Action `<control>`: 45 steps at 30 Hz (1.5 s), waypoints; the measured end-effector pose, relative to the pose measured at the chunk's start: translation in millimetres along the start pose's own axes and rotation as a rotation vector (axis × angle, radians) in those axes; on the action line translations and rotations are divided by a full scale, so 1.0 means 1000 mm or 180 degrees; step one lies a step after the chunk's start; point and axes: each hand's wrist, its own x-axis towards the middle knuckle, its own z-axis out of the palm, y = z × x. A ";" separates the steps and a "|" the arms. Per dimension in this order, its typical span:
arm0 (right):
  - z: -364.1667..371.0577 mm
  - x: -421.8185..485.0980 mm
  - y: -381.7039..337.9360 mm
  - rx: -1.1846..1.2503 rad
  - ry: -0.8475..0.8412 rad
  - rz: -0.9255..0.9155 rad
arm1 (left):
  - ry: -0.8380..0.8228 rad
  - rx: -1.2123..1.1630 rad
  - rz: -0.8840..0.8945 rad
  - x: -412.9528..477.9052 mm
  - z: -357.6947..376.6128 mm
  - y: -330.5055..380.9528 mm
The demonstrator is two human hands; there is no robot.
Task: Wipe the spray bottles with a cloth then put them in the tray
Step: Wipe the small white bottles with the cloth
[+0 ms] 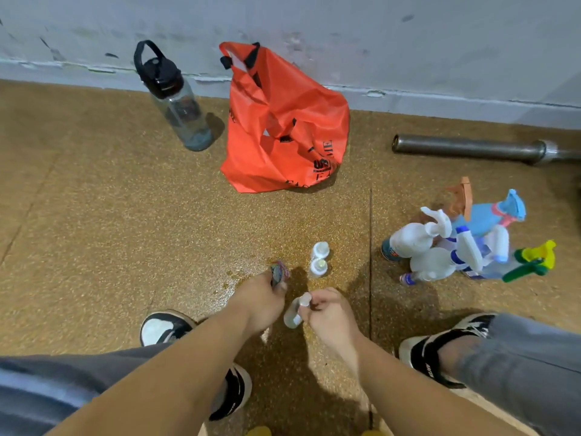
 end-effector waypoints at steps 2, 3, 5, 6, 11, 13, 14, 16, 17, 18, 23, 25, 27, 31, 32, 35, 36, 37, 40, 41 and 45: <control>-0.016 0.000 -0.020 0.0385 -0.0098 0.0004 | 0.0145 -0.0276 0.0065 -0.007 -0.007 0.011; -0.025 0.000 -0.032 0.0443 -0.0081 -0.0039 | 0.0215 -0.0443 0.0112 -0.012 -0.011 0.019; -0.048 -0.008 -0.064 0.0332 0.0003 -0.0136 | 0.0319 -0.0826 0.0247 -0.027 -0.020 0.036; -0.060 -0.013 -0.080 0.0242 0.0021 -0.0249 | 0.0361 -0.1004 0.0309 -0.037 -0.026 0.047; -0.127 -0.054 -0.157 0.0144 0.0039 -0.0716 | 0.0592 -0.1811 0.0845 -0.086 -0.056 0.098; -0.150 -0.076 -0.187 0.0054 0.0082 -0.0853 | 0.0700 -0.1859 0.1066 -0.106 -0.067 0.119; -0.159 -0.087 -0.201 0.0053 0.0072 -0.0924 | 0.0731 -0.1848 0.1179 -0.116 -0.072 0.128; -0.174 -0.105 -0.225 0.0131 0.0039 -0.1046 | 0.0684 -0.1895 0.1408 -0.133 -0.081 0.145; -0.180 -0.112 -0.234 0.0156 0.0046 -0.1101 | 0.0649 -0.1959 0.1497 -0.139 -0.086 0.152; -0.187 -0.119 -0.243 0.0166 0.0062 -0.1184 | 0.0633 -0.2030 0.1558 -0.143 -0.090 0.157; -0.212 -0.133 -0.260 0.0257 0.0104 -0.1324 | 0.0384 -0.2501 0.1760 -0.147 -0.097 0.180; -0.218 -0.132 -0.255 0.0369 0.0156 -0.1254 | 0.0252 -0.2811 0.1702 -0.143 -0.095 0.185; -0.220 -0.130 -0.250 0.0488 0.0209 -0.1196 | 0.0132 -0.2955 0.1591 -0.135 -0.093 0.189; -0.219 -0.124 -0.255 0.0627 0.0286 -0.1131 | 0.0042 -0.3040 0.1497 -0.121 -0.098 0.195; -0.219 -0.124 -0.258 0.0667 0.0285 -0.1131 | -0.0030 -0.3083 0.1491 -0.120 -0.100 0.197; -0.224 -0.123 -0.263 0.0695 0.0172 -0.1137 | -0.0156 -0.3456 0.1493 -0.116 -0.110 0.201; -0.227 -0.122 -0.263 0.0683 0.0095 -0.1129 | -0.0118 -0.3536 0.1517 -0.115 -0.112 0.202; -0.229 -0.121 -0.264 0.0678 0.0006 -0.1109 | -0.0004 -0.3509 0.1575 -0.115 -0.115 0.203; -0.233 -0.117 -0.266 0.0580 -0.0218 -0.1158 | 0.0806 -0.2853 0.1966 -0.117 -0.113 0.200; -0.231 -0.117 -0.266 0.0536 -0.0235 -0.1248 | 0.0893 -0.2519 0.2227 -0.122 -0.111 0.199; -0.218 -0.119 -0.261 -0.0560 0.0273 -0.1771 | 0.0852 -0.1539 0.2563 -0.124 -0.097 0.194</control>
